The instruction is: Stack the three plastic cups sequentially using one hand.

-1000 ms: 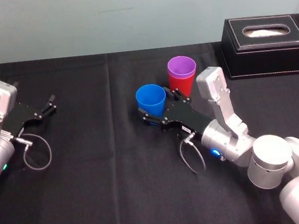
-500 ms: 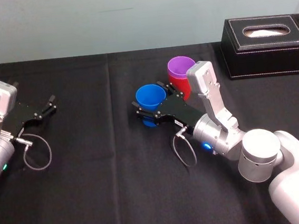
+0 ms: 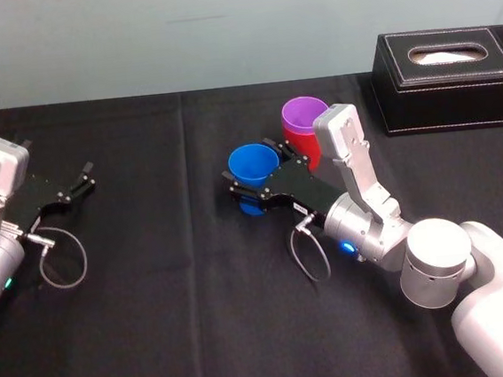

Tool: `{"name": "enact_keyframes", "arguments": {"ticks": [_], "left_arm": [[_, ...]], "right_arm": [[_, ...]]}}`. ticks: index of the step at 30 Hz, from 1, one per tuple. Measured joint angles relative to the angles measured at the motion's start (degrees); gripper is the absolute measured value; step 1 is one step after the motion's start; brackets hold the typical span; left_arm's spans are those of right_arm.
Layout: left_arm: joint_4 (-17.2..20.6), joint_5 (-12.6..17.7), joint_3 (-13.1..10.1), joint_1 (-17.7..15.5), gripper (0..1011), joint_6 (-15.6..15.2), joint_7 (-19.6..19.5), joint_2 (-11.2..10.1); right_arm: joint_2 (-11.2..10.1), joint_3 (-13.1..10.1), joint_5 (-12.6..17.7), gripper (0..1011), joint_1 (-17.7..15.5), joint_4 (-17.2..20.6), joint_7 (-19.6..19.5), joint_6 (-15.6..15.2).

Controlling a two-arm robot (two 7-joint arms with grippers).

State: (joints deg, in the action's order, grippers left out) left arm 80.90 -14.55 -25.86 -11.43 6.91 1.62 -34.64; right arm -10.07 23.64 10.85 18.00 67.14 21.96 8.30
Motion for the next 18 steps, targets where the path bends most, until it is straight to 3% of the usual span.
{"name": "enact_keyframes", "arguments": {"ticks": [7, 18], "left_arm": [[0.00, 0.00, 0.00, 0.00, 1005, 0.00, 0.00, 0.00], [0.00, 0.00, 0.00, -0.01, 1004, 0.00, 0.00, 0.00]], "right_arm": [[-0.03, 0.00, 0.00, 818, 0.00, 0.01, 0.03, 0.01], [-0.05, 0.00, 0.04, 762, 0.00, 0.05, 0.06, 0.02]]}}
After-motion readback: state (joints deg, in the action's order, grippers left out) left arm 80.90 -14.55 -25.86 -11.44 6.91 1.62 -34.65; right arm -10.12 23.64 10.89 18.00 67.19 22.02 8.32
